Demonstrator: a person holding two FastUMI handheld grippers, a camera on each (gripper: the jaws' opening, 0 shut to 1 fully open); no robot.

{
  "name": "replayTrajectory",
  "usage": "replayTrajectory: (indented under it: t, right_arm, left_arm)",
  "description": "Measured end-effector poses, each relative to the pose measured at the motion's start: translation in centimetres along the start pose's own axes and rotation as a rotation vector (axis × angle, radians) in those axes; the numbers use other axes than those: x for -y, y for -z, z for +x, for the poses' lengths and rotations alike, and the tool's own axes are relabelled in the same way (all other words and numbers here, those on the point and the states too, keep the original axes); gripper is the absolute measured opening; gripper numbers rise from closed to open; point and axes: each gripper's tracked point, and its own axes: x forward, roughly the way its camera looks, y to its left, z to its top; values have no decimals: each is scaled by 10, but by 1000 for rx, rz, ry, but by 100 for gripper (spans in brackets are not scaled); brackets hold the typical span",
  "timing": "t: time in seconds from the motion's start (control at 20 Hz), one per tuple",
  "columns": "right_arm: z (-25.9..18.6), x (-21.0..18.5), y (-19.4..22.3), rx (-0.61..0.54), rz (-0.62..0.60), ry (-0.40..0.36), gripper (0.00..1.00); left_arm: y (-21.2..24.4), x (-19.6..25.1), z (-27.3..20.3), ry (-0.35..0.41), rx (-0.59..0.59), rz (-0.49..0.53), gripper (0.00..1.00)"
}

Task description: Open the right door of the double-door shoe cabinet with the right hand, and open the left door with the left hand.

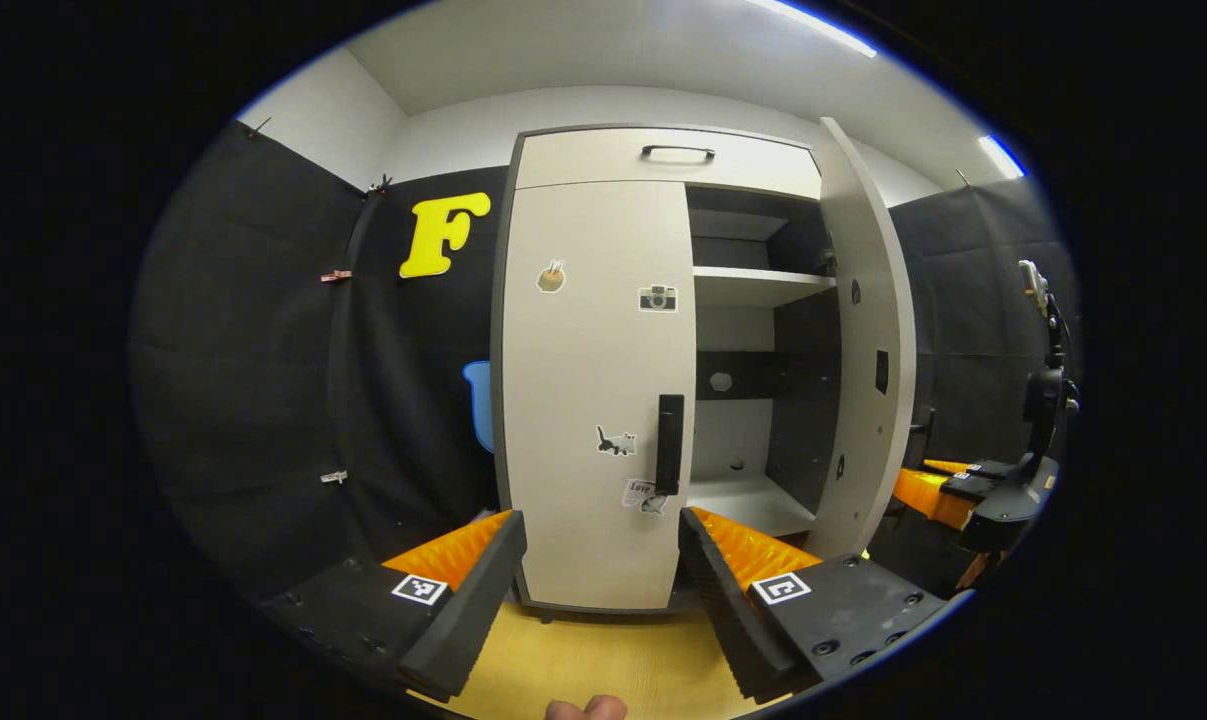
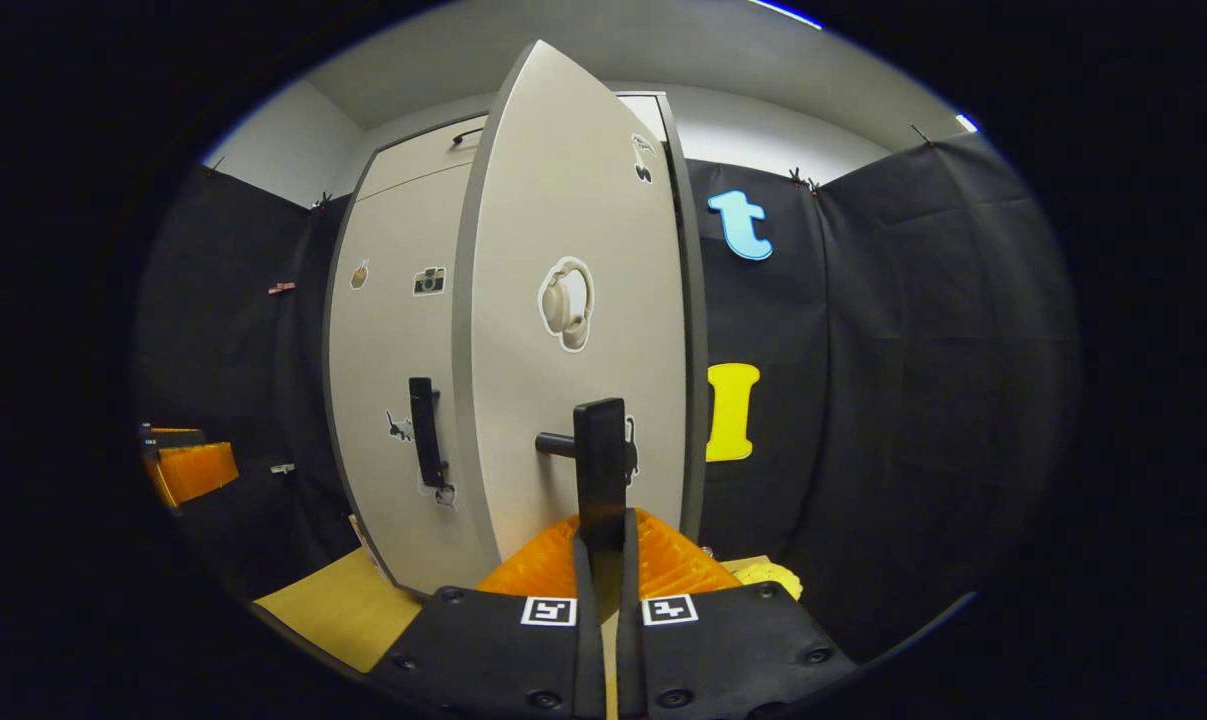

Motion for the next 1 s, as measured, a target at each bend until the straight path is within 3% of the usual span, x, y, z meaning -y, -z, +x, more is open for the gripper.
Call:
replayTrajectory:
  t: [0.4, 0.5, 1.0]
  right_arm:
    - [-6, 49, -4, 16, -16, 148, 6]
    - [-7, 47, -1, 10, 38, 132, 5]
    - [-14, 52, -4, 2, 14, 102, 6]
  left_arm:
    - [-3, 21, 9, 30, 6, 0, 95]
    - [-3, 26, 10, 37, 5, 5, 95]
    - [-1, 44, 15, 64, 2, 15, 95]
